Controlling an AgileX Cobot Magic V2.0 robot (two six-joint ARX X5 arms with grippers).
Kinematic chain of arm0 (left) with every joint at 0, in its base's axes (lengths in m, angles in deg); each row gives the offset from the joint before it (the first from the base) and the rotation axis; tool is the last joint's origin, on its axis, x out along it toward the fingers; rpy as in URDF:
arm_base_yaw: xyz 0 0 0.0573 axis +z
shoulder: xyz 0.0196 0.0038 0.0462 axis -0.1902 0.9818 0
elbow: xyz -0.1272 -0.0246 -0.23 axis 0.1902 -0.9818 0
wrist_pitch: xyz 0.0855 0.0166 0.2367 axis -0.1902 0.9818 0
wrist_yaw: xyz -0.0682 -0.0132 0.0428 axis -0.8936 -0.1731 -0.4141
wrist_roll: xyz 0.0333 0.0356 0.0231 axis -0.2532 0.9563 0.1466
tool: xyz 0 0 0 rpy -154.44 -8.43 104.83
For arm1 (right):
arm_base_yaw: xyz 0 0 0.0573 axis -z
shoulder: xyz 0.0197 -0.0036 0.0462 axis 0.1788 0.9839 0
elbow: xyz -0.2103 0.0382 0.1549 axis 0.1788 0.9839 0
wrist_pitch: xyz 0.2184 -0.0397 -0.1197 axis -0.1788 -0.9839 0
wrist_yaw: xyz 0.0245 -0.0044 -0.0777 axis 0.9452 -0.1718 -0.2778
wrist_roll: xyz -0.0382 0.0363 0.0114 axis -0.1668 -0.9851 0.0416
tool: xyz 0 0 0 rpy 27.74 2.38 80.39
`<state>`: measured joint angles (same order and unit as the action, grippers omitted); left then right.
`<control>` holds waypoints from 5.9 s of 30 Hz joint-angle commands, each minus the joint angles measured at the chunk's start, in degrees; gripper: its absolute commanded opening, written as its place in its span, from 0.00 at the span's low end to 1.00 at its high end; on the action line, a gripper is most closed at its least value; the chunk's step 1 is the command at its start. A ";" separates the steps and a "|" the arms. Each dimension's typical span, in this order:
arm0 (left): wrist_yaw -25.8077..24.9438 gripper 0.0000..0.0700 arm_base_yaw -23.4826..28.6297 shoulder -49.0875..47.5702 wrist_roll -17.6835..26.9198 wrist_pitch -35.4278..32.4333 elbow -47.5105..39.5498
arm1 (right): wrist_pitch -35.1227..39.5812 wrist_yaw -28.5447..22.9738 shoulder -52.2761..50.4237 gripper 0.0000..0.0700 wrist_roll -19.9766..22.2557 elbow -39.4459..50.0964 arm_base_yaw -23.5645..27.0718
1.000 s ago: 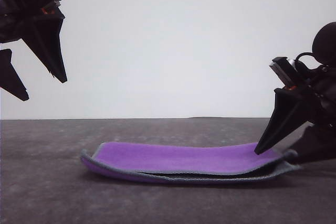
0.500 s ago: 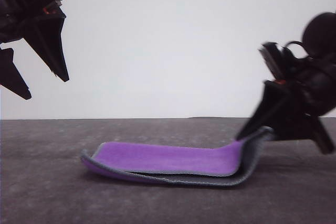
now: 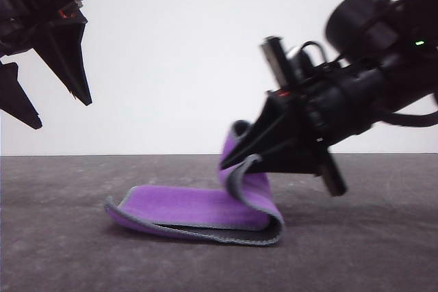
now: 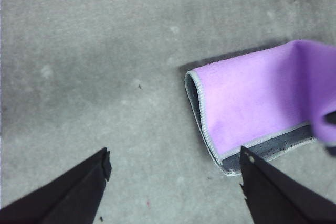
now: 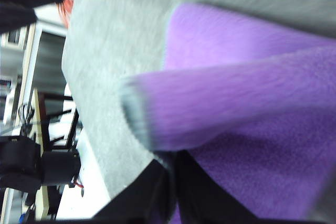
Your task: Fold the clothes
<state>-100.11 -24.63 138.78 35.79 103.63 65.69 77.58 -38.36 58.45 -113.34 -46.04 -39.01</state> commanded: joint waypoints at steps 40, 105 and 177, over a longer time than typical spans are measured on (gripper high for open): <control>0.13 0.68 2.48 -0.57 3.91 5.50 1.07 | -8.88 -4.77 2.20 0.60 10.77 -12.65 -3.21; 0.33 0.02 13.03 -8.29 7.56 2.91 -1.10 | -49.13 -42.11 -24.42 0.00 35.71 -12.47 15.87; 11.67 0.02 14.56 -77.94 0.39 -30.17 -58.29 | -42.53 -44.75 -28.92 0.00 35.87 -9.95 17.07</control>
<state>-88.48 -10.21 60.88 36.62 73.23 8.17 33.72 -82.49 30.82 -78.15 -56.14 -22.17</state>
